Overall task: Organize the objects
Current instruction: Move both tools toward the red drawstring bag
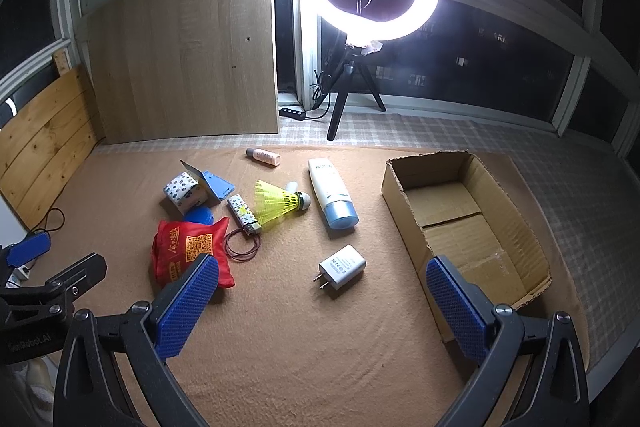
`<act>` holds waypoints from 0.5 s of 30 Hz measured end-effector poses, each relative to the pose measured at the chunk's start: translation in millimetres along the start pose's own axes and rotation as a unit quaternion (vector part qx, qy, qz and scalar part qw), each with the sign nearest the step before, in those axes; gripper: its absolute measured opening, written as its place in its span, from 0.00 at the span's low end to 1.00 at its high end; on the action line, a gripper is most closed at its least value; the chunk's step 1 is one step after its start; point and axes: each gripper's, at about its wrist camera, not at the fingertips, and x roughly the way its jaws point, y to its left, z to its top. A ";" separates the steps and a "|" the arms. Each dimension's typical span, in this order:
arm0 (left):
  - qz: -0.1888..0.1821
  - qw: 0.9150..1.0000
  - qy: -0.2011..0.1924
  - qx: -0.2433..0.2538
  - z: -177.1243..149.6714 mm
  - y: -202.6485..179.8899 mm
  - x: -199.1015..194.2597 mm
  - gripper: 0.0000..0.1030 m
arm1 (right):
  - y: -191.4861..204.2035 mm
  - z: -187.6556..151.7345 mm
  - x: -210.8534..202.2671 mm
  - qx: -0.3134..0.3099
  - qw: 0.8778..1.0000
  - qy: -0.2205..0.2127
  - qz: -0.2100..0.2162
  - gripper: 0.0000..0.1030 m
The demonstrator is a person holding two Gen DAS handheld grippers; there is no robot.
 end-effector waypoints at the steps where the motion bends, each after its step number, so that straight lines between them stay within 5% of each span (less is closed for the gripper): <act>1: 0.000 1.000 0.000 0.000 0.6 0.5 0.8 1.00 | 0.4 0.4 1.1 -0.001 1.000 0.001 0.000 1.00; 15: -0.002 1.000 0.003 -0.001 2.4 5.0 6.7 1.00 | 1.6 0.8 9.6 0.002 1.000 0.011 0.004 1.00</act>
